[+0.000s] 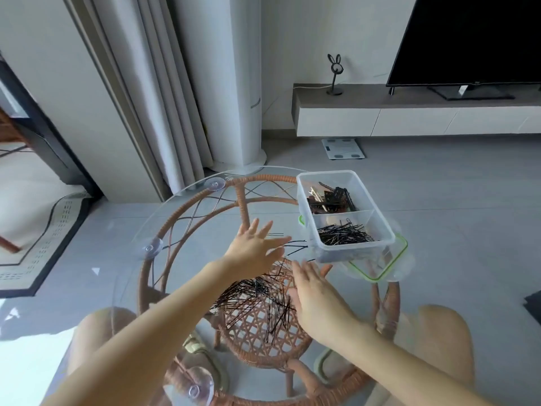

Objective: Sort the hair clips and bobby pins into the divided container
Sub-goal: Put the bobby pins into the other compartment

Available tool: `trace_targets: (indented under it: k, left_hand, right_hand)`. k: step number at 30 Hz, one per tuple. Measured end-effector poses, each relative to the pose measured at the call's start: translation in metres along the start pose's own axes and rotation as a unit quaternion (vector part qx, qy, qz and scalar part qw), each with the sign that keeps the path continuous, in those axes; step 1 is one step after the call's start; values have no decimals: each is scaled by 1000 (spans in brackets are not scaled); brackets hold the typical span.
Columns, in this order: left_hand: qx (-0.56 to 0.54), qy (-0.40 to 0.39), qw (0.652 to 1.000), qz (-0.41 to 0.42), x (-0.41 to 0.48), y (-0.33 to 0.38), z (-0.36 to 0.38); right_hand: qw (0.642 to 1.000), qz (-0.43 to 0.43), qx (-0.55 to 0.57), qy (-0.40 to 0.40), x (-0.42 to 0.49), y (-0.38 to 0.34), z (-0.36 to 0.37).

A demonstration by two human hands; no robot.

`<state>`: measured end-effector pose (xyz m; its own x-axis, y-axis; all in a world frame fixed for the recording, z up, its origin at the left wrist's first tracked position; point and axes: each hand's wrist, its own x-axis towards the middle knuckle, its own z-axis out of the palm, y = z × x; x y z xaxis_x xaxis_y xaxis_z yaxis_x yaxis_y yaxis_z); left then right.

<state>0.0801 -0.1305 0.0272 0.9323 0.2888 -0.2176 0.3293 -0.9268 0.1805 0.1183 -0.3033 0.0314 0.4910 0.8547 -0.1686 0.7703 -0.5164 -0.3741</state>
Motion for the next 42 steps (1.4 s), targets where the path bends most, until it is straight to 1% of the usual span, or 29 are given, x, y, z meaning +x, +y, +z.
trace_targets:
  k: [2, 3, 4, 6, 7, 11, 16, 18, 21, 23, 25, 27, 29, 30, 32, 34, 36, 37, 38, 39, 40, 41, 42]
  left_hand:
    - [-5, 2, 1000, 29, -1, -1, 13]
    - [-9, 7, 999, 50, -1, 0, 17]
    - [-18, 13, 997, 71, -3, -1, 19]
    - [-50, 29, 993, 101, -10, -4, 23]
    - [-71, 38, 990, 113, -15, -8, 23]
    - [-137, 71, 977, 148, -39, -26, 30]
    - [-192, 83, 966, 149, -57, -39, 33]
    - [-211, 109, 962, 132, -63, -44, 32]
    - [-217, 190, 955, 62, -70, -56, 30]
    - [-178, 223, 958, 5, -75, -65, 30]
    - [-144, 209, 965, -61, -79, -72, 32]
    - [-136, 171, 968, -123, -83, -72, 36]
    - [-144, 152, 966, -154, -84, -67, 41]
    - [-155, 154, 963, -156, -82, -64, 43]
    - [-182, 168, 958, -143, -79, -55, 45]
    - [-207, 180, 954, -120, -78, -44, 46]
    - [-258, 204, 937, -119, -80, -32, 45]
    - [-302, 218, 918, -133, -83, -26, 43]
    - [-358, 235, 892, -146, -86, -20, 41]
    - [-421, 257, 856, -157, -88, -15, 38]
    - [-476, 281, 817, -165, -92, -11, 34]
    - [-509, 301, 788, -174, -96, -9, 31]
    - [-519, 314, 775, -178, -101, -10, 29]
  right_hand:
    - [997, 60, -56, 4, 12, -2, 15]
    - [994, 74, -82, 14, 16, -1, 21]
    - [991, 75, -108, 23, 20, -2, 29]
    - [987, 57, -152, 16, 22, -4, 41]
    - [987, 45, -157, 13, 22, -3, 46]
    - [995, 24, -92, 42, 14, -9, 36]
    - [990, 82, -103, 40, 26, -13, 27]
    - [993, 65, -89, 42, 24, -19, 29]
    - [998, -41, 2, 42, 6, -39, 34]
    - [994, -87, 51, 52, 0, -49, 31]
    - [991, -72, 47, 98, 14, -43, 26]
    - [992, -9, 20, 126, 37, -28, 22]
    - [993, 51, 2, 108, 56, -17, 20]
    - [993, 62, 6, 97, 60, -17, 22]
    - [995, 41, 27, 81, 57, -27, 30]
    - [995, -23, 63, 71, 42, -41, 37]
    - [987, -65, 130, 64, 26, -51, 39]
    - [980, -73, 175, 58, 20, -54, 39]
    - [970, -79, 224, 57, 14, -54, 37]
    - [957, -79, 270, 69, 7, -52, 35]
    - [945, -71, 305, 91, 2, -47, 33]
    - [938, -56, 322, 112, -5, -41, 31]
    - [935, -47, 329, 120, -12, -33, 28]
